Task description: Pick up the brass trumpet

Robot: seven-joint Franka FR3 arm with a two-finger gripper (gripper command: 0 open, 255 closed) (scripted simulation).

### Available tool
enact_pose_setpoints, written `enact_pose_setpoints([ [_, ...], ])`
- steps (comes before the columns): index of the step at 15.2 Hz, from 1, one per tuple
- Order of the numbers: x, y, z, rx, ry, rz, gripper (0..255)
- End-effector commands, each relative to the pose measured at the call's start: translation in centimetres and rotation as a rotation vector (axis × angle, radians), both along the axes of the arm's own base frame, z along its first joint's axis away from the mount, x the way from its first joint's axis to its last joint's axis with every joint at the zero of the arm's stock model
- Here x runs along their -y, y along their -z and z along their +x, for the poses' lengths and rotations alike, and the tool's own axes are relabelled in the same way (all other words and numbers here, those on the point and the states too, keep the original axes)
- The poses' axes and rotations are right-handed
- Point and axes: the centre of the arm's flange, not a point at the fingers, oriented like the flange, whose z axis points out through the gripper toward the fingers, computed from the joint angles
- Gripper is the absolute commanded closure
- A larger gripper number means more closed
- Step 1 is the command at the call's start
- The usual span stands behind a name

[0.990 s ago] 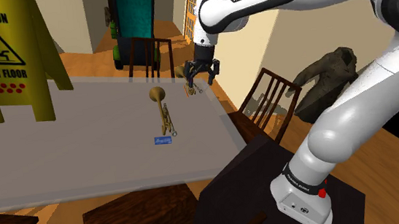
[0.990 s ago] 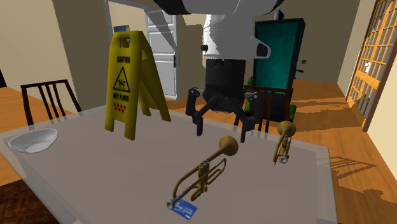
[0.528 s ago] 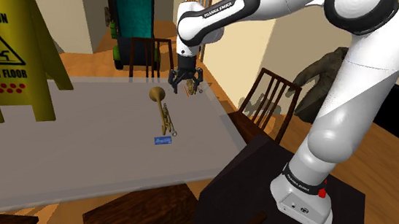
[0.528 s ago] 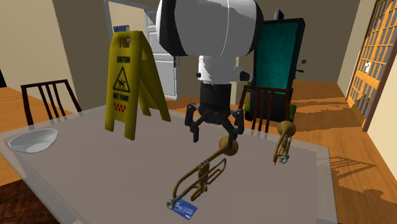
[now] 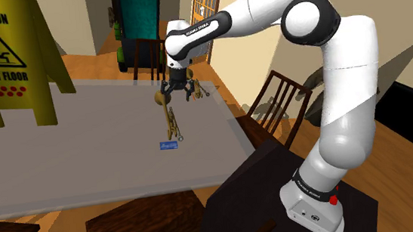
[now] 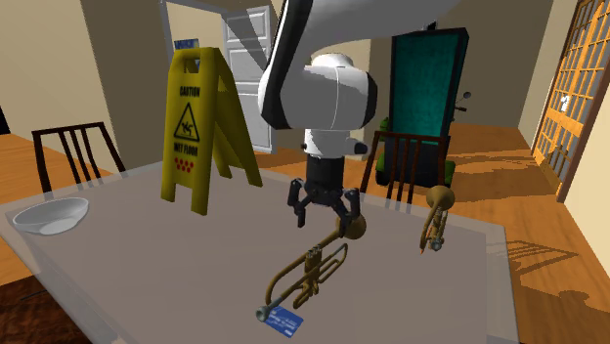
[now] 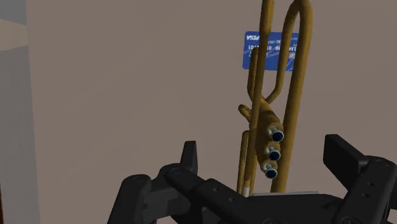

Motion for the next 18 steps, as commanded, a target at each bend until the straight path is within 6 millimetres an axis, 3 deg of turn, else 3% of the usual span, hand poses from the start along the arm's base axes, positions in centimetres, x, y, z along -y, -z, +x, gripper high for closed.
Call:
enact_pose_setpoints([
  [1, 0.3, 1.8, 1.8, -0.009, 0.021, 0.000, 0],
  [6, 0.8, 6.4, 6.9, -0.031, 0.071, 0.001, 0],
  [14, 0.9, 10.6, 7.1, -0.032, 0.074, 0.001, 0],
  [16, 0.9, 10.6, 7.1, -0.032, 0.074, 0.001, 0],
  [17, 0.8, 10.5, 7.2, -0.032, 0.074, 0.001, 255],
  [18, 0.8, 10.5, 7.1, -0.032, 0.074, 0.001, 255],
])
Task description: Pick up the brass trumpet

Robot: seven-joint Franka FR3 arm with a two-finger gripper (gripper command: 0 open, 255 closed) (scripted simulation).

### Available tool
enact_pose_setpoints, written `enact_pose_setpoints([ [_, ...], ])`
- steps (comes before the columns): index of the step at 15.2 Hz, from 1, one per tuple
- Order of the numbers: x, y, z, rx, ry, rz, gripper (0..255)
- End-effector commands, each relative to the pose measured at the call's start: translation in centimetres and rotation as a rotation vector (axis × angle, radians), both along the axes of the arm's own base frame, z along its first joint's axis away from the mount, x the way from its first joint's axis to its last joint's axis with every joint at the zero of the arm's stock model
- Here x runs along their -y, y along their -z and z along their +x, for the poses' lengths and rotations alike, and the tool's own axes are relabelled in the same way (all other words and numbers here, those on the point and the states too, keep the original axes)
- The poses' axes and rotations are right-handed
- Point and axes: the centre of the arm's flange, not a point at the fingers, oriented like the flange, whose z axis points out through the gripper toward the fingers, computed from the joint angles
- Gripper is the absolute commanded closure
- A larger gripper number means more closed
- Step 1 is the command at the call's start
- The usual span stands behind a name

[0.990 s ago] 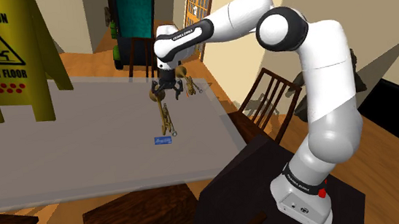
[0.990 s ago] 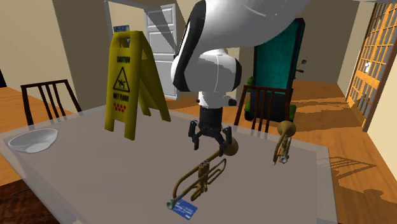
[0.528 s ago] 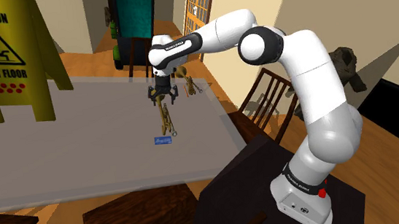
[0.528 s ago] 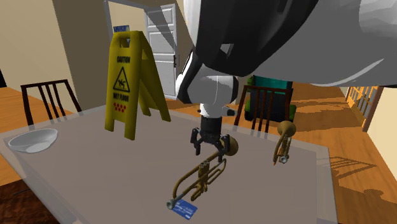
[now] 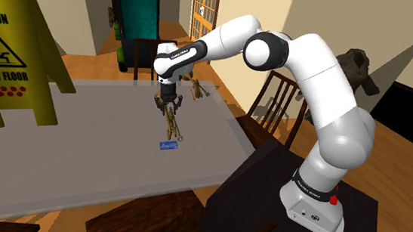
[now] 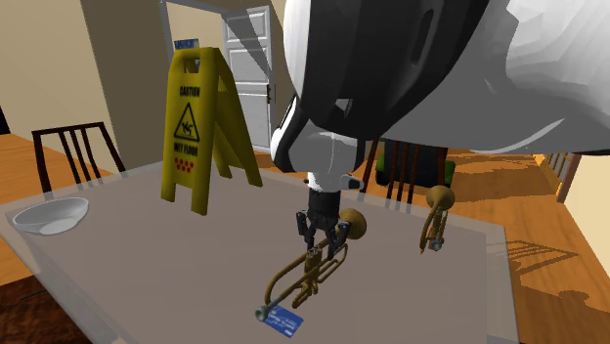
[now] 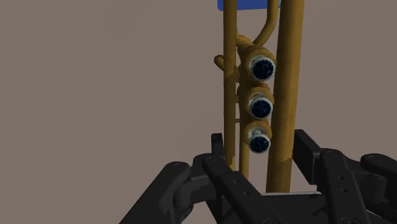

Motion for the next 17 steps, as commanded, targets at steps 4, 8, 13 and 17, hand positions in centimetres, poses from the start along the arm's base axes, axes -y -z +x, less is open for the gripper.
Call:
enact_pose_setpoints([
  [4, 0.0, 0.1, 0.0, -0.001, 0.000, 0.000, 255],
  [8, 0.0, 0.2, 0.0, -0.001, 0.000, 0.000, 255],
  [13, 0.0, -2.4, 0.0, -0.001, 0.000, 0.000, 255],
  [17, 0.0, -4.5, 0.0, -0.001, 0.000, 0.000, 255],
])
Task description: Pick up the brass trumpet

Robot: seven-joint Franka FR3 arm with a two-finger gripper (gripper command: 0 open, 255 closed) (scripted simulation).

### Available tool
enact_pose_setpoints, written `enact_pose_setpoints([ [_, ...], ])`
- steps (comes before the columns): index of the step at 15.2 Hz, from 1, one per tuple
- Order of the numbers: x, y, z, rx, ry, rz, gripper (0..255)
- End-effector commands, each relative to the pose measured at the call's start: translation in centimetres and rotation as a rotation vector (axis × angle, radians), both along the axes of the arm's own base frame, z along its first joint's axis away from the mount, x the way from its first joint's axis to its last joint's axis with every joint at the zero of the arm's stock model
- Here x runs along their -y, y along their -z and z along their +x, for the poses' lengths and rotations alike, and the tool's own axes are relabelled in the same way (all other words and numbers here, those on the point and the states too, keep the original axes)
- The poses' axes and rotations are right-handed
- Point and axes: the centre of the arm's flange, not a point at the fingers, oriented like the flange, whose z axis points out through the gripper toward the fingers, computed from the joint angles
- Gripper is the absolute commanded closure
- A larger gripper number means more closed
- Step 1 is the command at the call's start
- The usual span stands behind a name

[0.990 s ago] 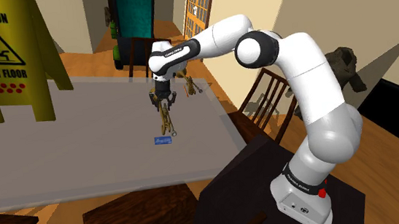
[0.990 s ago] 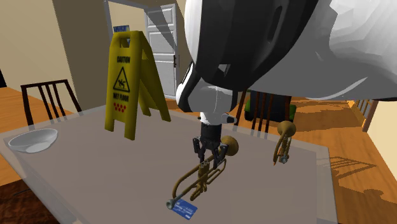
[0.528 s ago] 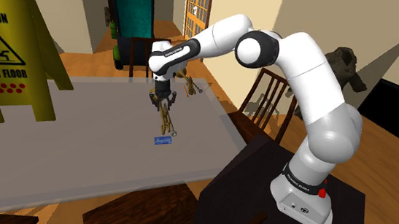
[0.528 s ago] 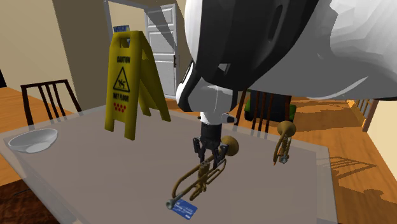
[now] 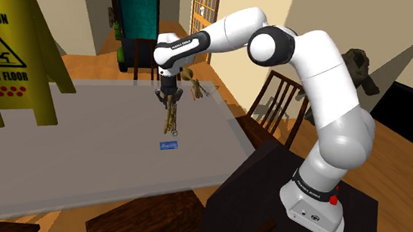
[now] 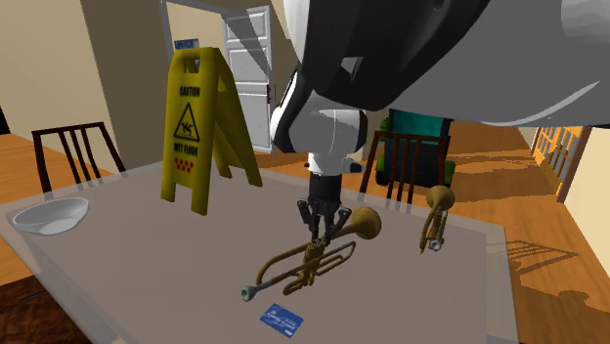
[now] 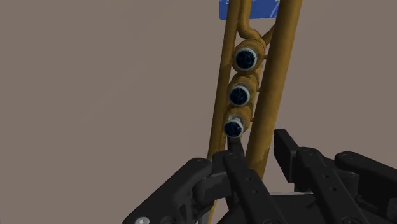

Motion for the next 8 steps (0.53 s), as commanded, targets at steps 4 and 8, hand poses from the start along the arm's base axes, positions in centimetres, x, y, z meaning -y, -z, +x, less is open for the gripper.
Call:
enact_pose_setpoints([
  [4, -0.1, -2.6, 0.0, 0.001, 0.000, 0.000, 255],
  [8, -0.1, -3.8, 0.0, 0.001, 0.000, 0.000, 255],
])
